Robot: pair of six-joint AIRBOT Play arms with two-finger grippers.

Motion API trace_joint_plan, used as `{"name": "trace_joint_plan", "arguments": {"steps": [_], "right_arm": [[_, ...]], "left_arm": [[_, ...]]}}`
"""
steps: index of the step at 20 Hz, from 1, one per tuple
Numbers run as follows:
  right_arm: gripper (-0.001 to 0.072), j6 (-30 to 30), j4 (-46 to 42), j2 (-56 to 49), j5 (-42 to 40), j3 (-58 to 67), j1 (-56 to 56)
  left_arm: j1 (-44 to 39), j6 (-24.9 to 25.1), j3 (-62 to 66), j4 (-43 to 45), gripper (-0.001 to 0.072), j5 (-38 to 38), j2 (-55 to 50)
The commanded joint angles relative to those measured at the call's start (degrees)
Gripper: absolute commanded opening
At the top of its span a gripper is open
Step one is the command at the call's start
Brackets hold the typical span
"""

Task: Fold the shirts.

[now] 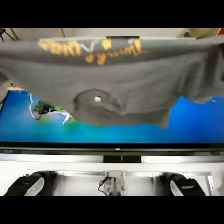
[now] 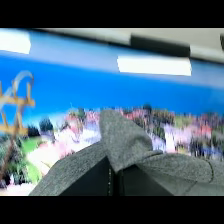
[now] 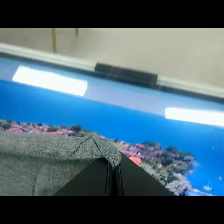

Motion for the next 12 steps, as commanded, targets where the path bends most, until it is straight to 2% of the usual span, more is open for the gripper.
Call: {"name": "trace_joint_plan", "arguments": {"steps": [1,2,4,6,7,9,11,12], "right_arm": [[0.0053,0.79,0.26,-9.75,-6.78,0.17,0.00],[0.0053,1.75,0.31,-13.81,-11.37,0.17,0.00],[0.0052,7.34,2.34,-22.80,-21.75,0.17,0.00],[0.0053,13.22,8.70,-32.00,-28.02,0.17,0.02],[0.0053,14.99,12.94,-36.06,-27.47,0.17,0.17],[0.0054,15.50,20.41,-44.04,-21.35,0.17,1.51],[0.0080,15.15,21.14,-49.64,-13.57,0.17,3.43],[0.0169,14.27,21.24,-50.86,-10.51,0.17,4.02]], "left_arm": [[0.00,3.21,-12.28,-5.99,0.0032,-0.59,-1.20],[-0.04,3.74,-16.24,-7.45,0.0032,0.33,-1.77],[-0.09,3.76,-23.63,-11.56,0.0032,2.89,-2.99],[-0.11,5.88,-30.05,-16.76,0.0032,5.53,-3.98],[-0.11,7.30,-33.29,-19.28,0.0032,7.23,-4.28],[-0.11,8.11,-39.12,-22.23,0.0032,12.39,-4.52],[-0.09,8.11,-43.06,-23.15,0.0032,16.96,-4.79],[-0.07,9.14,-43.58,-23.17,0.0032,17.57,-4.98]]}}
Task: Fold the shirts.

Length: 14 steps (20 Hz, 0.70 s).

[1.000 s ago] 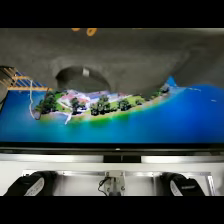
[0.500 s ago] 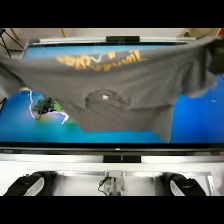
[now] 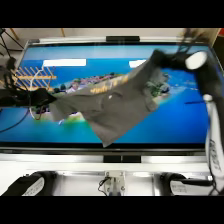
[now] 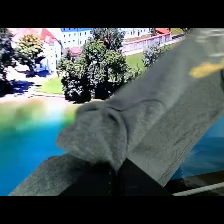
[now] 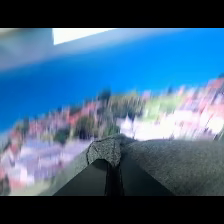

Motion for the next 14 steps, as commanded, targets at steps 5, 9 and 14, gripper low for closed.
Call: {"name": "trace_joint_plan", "arguments": {"steps": [5,9,14], "right_arm": [[0.0598,-2.80,0.13,-0.83,29.16,0.07,0.50],[0.0598,4.68,-7.76,11.34,33.40,-18.18,9.73],[0.0672,15.08,6.38,18.27,11.87,-48.13,25.35]], "left_arm": [[2.19,10.03,-2.19,-3.50,0.0032,6.08,-0.37],[2.16,10.08,-2.12,-3.48,0.0032,5.90,-0.57],[2.16,11.56,-2.14,-3.50,0.0032,5.90,-0.57]]}}
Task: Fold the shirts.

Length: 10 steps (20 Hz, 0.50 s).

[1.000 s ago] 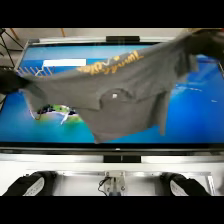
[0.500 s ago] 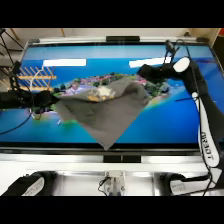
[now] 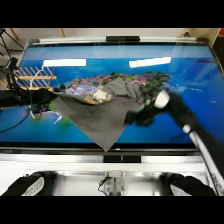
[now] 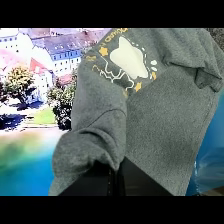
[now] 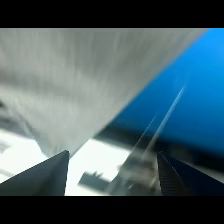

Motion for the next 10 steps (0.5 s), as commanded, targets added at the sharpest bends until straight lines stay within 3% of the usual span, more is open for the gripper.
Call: {"name": "trace_joint_plan", "arguments": {"steps": [1,4,10], "right_arm": [[0.0672,5.77,9.73,3.08,-12.96,-15.21,9.68],[0.0672,9.88,13.11,1.33,-21.90,-16.31,15.98],[0.0672,10.69,20.81,-3.89,-33.55,-16.31,23.76]], "left_arm": [[0.04,0.79,0.04,-0.04,0.0032,0.13,-0.02],[-0.02,0.79,0.04,-0.04,0.0032,0.13,-0.02],[0.00,2.38,0.02,-0.02,0.0032,-1.81,-0.02]]}}
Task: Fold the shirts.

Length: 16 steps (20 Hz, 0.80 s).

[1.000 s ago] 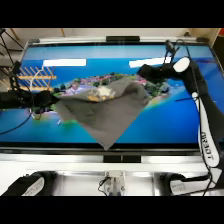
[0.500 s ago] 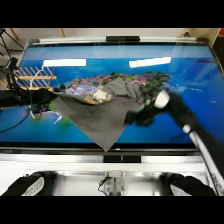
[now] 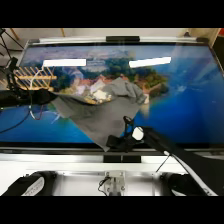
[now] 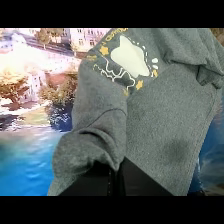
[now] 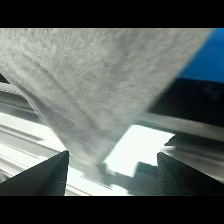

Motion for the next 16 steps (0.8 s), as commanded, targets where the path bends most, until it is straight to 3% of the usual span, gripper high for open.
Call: {"name": "trace_joint_plan", "arguments": {"steps": [1,6,7,9,12,14,16], "right_arm": [[0.0672,0.90,6.27,-2.14,-10.82,-0.72,4.48],[0.0658,0.94,13.18,-3.89,-18.64,-0.68,7.98],[0.0523,0.90,14.58,-4.59,-18.49,-0.68,8.09],[0.0076,0.81,15.32,-5.03,-17.55,-0.68,8.07],[0.0052,-5.38,10.40,-1.36,-11.98,1.18,5.22],[0.0052,-6.86,-2.25,5.75,-3.17,4.24,-0.22],[0.0052,-6.86,-19.10,16.35,10.82,10.62,-7.67]], "left_arm": [[-0.02,1.51,0.02,0.00,0.0032,-1.31,-0.02],[0.02,1.81,0.02,-0.02,0.0032,-1.46,-0.02],[0.02,1.95,0.02,0.00,0.0032,-1.46,-0.02],[0.02,2.58,0.02,0.00,0.0032,-1.44,-0.02],[0.85,4.83,1.68,-0.04,0.0032,-1.46,0.24],[2.67,4.66,7.56,-1.18,0.0031,-1.42,1.20],[4.90,4.66,17.51,-3.74,0.0031,-0.02,2.80]]}}
